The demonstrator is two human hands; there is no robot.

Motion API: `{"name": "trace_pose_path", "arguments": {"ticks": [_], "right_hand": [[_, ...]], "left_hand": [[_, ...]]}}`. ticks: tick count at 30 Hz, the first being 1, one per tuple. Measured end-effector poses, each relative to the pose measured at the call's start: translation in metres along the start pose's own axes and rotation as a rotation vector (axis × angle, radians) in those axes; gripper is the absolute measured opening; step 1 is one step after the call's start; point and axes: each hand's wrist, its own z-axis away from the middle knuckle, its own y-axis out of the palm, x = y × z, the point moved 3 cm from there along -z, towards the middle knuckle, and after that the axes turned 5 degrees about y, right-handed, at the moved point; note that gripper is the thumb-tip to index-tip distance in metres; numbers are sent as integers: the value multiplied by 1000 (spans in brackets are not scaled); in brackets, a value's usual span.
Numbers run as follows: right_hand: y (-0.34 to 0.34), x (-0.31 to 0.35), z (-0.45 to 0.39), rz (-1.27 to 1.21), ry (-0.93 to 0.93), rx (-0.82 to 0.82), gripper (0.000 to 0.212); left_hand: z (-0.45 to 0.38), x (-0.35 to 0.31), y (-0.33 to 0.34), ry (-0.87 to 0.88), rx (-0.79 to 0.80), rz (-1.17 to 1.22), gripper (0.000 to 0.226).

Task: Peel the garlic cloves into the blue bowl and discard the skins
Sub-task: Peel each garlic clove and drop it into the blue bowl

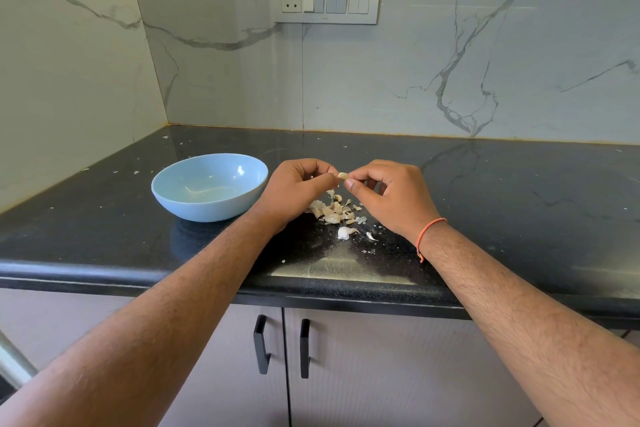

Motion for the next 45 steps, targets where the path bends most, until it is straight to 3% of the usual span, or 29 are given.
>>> {"name": "trace_pose_path", "arguments": {"ticks": [7, 10, 12, 18, 36, 45], "right_hand": [[0, -3, 0, -25, 31, -12, 5], [1, -6, 0, -3, 57, -11, 6], [2, -7, 0, 4, 63, -5, 5], [1, -4, 0, -21, 45, -2, 8], [3, -13, -4, -208, 212, 99, 6], [0, -12, -3, -300, 246, 64, 6]], "left_hand": [[-1, 4, 1, 55, -6, -126, 6], [2, 0, 3, 137, 60, -95, 32], [3, -2, 4, 167, 63, -96, 37], [4, -6, 2, 155, 11, -157, 23], [1, -2, -1, 41, 62, 98, 23], [2, -2, 0, 37, -27, 65, 20]]}}
